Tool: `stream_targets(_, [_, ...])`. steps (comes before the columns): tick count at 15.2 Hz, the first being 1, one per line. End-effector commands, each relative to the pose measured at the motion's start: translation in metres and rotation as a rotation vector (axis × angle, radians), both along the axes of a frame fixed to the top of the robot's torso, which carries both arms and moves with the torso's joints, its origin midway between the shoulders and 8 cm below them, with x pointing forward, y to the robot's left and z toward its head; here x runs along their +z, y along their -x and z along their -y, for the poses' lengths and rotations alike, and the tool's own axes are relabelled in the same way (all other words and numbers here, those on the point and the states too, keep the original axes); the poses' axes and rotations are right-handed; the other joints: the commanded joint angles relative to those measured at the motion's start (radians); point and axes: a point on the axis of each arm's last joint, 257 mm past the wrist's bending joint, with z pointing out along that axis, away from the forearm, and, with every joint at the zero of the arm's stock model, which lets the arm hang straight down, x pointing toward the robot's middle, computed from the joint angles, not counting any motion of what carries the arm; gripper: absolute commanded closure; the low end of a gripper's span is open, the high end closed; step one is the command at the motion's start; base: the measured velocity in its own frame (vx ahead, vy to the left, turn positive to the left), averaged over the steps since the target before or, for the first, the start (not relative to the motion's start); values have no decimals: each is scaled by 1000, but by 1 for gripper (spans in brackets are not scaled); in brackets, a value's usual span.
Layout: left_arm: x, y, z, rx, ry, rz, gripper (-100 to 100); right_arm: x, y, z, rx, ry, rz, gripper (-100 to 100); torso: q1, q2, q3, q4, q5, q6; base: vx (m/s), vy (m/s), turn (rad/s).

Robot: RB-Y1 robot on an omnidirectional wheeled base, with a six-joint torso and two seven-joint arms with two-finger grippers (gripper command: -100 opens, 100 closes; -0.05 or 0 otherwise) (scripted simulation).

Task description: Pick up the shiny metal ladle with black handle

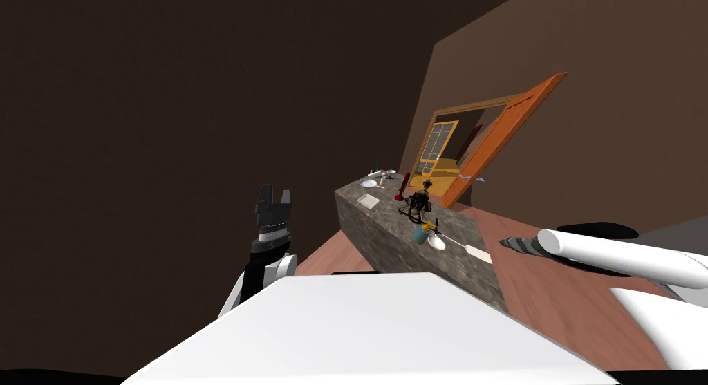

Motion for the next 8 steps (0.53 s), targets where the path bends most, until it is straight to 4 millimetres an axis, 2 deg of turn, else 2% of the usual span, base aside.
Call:
stream_targets(1, [0, 0, 0, 0, 0, 0, 0, -5, 9, -3, -36, -41, -12, -100, 0, 0, 0, 0, 0, 0, 45, 16, 63])
stream_targets(2, [0, 0, 0, 0, 0, 0, 0, -7, 11, -4, -40, -49, -20, -100, 0, 0, 0, 0, 0, 1, 23, 5, -26])
stream_targets(3, [0, 0, 0, 0, 0, 0, 0, -13, 21, -2, -103, -109, 1, -100, -1, 2, 1, 0, 0, 1, 29, 20, 177])
stream_targets(8, [0, 0, 0, 0, 0, 0, 0, -29, 44, -10, -188, -215, -31, -100, 0, 0, 0, 0, 0, 0, 50, 18, 150])
